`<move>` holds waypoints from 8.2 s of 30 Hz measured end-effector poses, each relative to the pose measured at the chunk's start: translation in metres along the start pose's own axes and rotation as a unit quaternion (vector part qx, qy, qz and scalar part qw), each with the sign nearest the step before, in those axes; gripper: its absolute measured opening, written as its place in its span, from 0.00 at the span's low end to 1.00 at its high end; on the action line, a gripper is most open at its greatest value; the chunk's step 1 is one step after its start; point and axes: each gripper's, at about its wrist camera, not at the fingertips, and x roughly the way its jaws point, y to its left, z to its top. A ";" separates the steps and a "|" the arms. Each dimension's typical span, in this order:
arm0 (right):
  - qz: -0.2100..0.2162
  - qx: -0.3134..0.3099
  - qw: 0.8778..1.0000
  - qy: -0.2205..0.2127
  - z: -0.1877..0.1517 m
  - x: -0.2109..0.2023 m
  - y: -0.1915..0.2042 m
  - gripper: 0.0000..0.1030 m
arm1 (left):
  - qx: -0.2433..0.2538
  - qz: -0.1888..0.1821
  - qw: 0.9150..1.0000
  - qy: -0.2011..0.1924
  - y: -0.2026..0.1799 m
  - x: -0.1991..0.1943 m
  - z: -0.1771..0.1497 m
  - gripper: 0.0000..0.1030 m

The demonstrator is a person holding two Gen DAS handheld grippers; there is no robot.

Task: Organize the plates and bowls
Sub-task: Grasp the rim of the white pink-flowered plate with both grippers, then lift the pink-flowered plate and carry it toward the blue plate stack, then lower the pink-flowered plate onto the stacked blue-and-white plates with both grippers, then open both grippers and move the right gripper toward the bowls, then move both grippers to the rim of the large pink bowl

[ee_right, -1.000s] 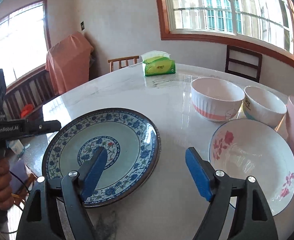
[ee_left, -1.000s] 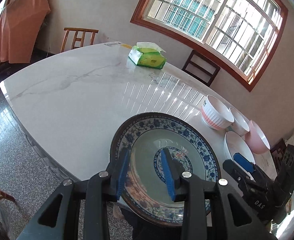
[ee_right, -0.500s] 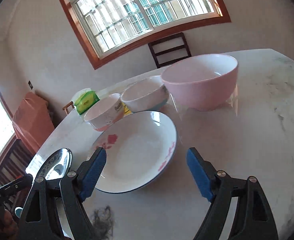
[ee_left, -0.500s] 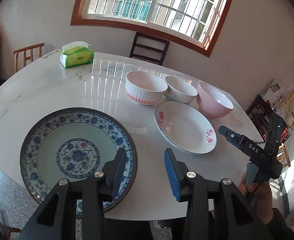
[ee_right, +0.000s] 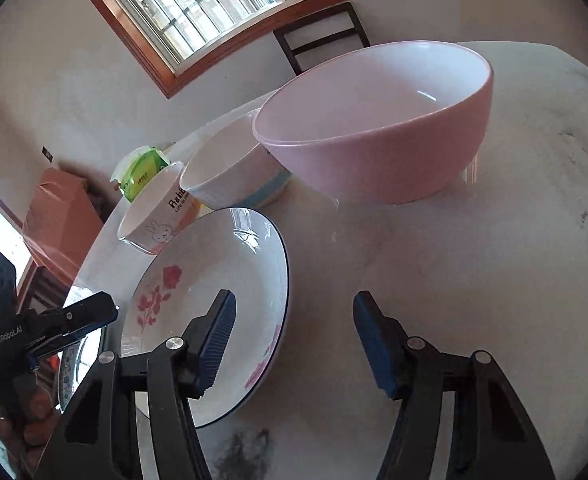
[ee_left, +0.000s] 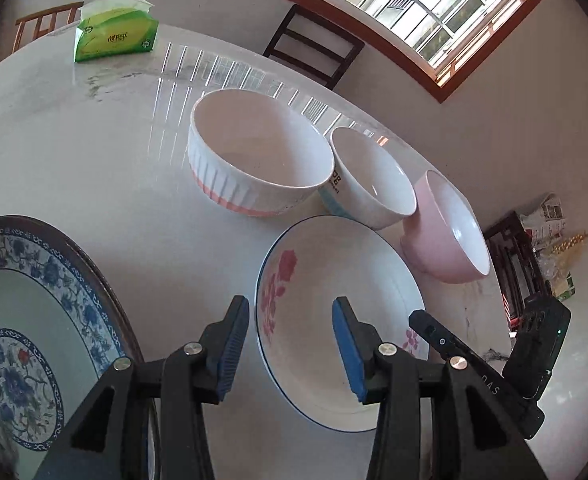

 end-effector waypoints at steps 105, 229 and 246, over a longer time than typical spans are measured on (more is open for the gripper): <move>-0.004 -0.161 0.987 -0.007 -0.060 -0.040 0.126 0.19 | -0.005 0.111 0.992 -0.063 0.041 -0.113 -0.096 0.20; -0.049 -0.024 0.989 -0.137 -0.040 -0.049 0.029 0.82 | 0.106 0.256 0.948 -0.157 0.026 -0.135 -0.098 0.27; -0.082 -0.020 0.986 -0.147 -0.010 -0.116 -0.045 0.86 | 0.110 -0.001 0.993 0.033 -0.095 -0.026 -0.041 0.27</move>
